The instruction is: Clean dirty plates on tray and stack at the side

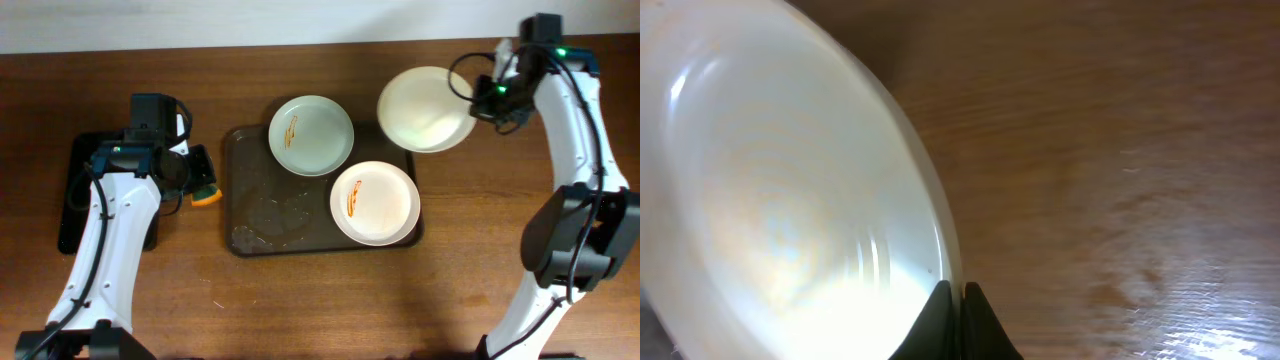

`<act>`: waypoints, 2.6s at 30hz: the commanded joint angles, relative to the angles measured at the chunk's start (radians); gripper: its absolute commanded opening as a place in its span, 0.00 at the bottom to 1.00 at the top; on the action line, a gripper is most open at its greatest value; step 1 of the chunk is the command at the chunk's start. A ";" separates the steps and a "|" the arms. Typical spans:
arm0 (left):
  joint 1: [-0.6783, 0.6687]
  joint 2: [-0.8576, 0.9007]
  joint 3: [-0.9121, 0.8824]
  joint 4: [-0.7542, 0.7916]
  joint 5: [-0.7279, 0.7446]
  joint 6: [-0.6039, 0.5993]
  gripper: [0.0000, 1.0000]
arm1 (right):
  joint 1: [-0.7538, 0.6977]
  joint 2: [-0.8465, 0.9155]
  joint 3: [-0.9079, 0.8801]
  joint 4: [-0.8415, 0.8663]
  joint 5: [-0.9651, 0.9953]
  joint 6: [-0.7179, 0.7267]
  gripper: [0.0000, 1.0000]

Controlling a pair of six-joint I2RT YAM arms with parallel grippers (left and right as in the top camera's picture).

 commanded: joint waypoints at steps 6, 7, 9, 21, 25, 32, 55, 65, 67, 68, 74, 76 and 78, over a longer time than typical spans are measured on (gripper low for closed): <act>-0.004 0.000 -0.002 0.002 0.011 0.019 0.00 | -0.125 -0.008 -0.235 0.214 0.094 0.034 0.63; -0.004 0.000 -0.002 0.002 0.011 0.019 0.00 | -0.116 -0.008 -0.235 0.214 0.094 0.037 0.86; -0.004 0.000 -0.002 0.002 0.011 0.019 0.00 | -0.076 -0.008 -0.235 0.213 -0.032 0.063 0.93; -0.004 0.006 -0.003 0.009 0.011 0.019 0.00 | 0.545 0.106 -0.235 0.570 0.138 0.334 0.82; -0.004 0.006 -0.003 0.011 0.011 0.019 0.00 | 0.547 0.167 -0.235 0.541 0.222 0.412 0.71; -0.004 0.006 -0.003 0.021 0.011 0.019 0.00 | 0.548 0.171 -0.235 0.516 0.154 0.408 0.17; -0.192 0.357 -0.003 0.326 0.268 0.019 0.00 | 0.709 0.156 -0.232 0.331 0.053 0.438 0.04; -0.173 0.532 -0.003 0.304 -0.169 -0.023 0.00 | 0.709 0.156 -0.232 0.331 0.068 0.438 0.04; -0.173 0.532 -0.003 0.263 -0.407 -0.023 0.00 | 0.709 0.156 -0.232 0.332 0.068 0.438 0.04; -0.174 0.532 0.001 0.252 -0.497 -0.023 0.00 | 0.709 0.156 -0.232 0.332 0.068 0.438 0.04; -0.173 0.513 0.228 0.117 -0.224 -0.022 0.00 | 0.710 0.156 -0.232 0.331 0.068 0.438 0.04; -0.173 0.513 0.225 0.165 -0.020 -0.022 0.00 | 0.710 0.156 -0.232 0.331 0.068 0.438 0.04; -0.174 0.513 0.225 0.198 0.068 -0.022 0.00 | 0.710 0.156 -0.232 0.332 0.068 0.438 0.04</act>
